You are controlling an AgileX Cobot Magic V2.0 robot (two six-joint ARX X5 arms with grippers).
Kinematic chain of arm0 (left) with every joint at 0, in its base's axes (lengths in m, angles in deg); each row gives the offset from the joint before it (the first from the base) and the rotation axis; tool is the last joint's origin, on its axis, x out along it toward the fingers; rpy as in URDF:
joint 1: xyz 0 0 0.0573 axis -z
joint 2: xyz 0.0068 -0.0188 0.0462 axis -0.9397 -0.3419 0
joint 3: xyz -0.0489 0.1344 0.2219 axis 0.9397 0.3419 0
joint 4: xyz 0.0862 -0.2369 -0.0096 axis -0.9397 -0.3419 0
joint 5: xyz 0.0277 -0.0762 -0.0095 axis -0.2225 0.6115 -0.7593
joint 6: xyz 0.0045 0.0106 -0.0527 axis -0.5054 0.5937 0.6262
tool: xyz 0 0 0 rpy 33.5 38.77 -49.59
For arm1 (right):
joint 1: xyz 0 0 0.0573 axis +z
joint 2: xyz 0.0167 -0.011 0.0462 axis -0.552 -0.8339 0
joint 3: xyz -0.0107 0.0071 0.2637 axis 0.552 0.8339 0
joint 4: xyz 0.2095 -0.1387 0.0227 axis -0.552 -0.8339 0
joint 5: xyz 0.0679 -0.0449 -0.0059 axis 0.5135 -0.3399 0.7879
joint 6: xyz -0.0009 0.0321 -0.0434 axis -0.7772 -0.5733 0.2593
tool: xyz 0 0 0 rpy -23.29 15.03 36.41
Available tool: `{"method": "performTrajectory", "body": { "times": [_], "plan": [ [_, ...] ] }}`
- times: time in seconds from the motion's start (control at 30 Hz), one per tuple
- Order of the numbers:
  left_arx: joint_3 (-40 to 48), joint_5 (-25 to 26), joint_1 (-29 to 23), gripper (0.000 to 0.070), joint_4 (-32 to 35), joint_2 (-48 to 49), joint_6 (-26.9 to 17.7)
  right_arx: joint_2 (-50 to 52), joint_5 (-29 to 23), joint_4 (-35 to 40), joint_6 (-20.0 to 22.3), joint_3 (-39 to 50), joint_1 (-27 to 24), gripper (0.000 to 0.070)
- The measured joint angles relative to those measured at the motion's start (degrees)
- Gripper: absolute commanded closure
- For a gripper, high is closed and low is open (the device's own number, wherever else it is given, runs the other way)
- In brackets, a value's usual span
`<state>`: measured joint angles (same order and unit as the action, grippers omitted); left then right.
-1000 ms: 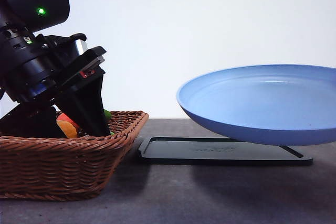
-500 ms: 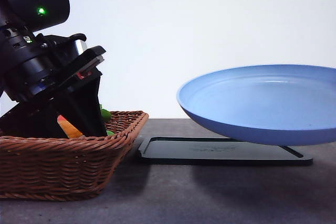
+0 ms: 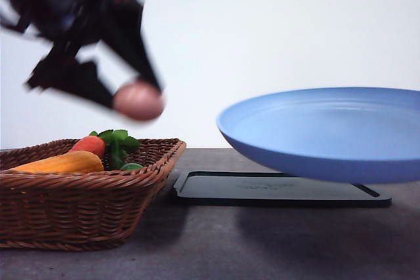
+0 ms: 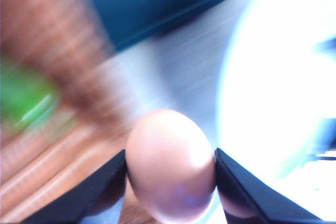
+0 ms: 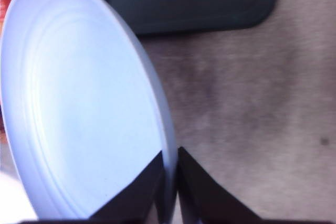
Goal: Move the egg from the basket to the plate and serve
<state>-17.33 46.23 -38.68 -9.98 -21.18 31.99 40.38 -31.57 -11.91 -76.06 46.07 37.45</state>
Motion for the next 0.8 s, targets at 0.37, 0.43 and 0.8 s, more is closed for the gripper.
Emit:
{"method": "performTrajectory", "body": {
  "times": [0.37,0.43,0.8],
  "plan": [
    [-3.0,-9.9,18.5,0.0447,7.4,0.1,0.3,-3.5,3.8,0.0,0.0,0.0,2.6,0.0700],
    [-3.0,-17.4,22.7,0.0443,7.6,-0.6,-1.5,-4.0,3.8,0.0,0.0,0.0,3.8,0.0700],
    [-3.0,-26.1,28.4,0.0442,8.3,-7.2,-5.8,-4.7,3.7,0.0,0.0,0.0,8.1,0.0700]
  ]
}}
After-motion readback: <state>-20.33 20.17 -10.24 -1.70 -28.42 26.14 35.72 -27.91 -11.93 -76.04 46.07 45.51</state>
